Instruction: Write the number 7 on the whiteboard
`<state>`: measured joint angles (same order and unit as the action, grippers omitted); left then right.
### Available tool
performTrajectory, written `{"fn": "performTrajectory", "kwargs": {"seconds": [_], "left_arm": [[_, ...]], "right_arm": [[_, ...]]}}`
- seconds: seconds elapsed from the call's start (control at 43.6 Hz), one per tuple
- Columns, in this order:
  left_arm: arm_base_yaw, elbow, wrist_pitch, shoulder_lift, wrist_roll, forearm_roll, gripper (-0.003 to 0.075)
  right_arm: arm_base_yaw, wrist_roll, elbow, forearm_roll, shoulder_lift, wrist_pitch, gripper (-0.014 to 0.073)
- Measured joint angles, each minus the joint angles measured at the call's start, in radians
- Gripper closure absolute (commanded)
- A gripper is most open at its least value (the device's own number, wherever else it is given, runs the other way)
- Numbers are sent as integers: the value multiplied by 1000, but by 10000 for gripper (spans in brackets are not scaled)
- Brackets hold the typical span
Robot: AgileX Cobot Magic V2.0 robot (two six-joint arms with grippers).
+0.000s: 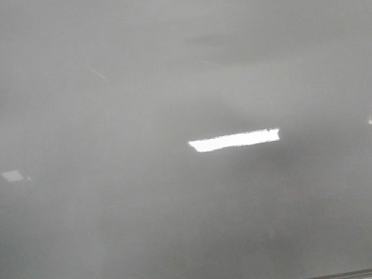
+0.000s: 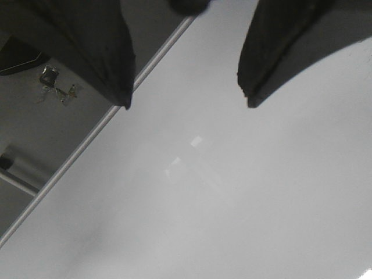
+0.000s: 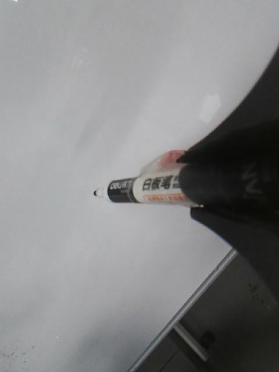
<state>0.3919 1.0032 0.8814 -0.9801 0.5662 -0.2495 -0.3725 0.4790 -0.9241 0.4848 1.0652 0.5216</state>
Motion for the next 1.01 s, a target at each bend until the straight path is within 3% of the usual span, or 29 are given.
{"fn": "performTrajectory", "kwargs": {"seconds": [0.711,1.009], "left_arm": [[0,0,-2,0,-2,-2,336],[0,0,-3,0,-2,-2,336]], "right_arm": [[4,-1,-174,12,338,-124,657],[131,2,-178,13,301,-11,651]]}}
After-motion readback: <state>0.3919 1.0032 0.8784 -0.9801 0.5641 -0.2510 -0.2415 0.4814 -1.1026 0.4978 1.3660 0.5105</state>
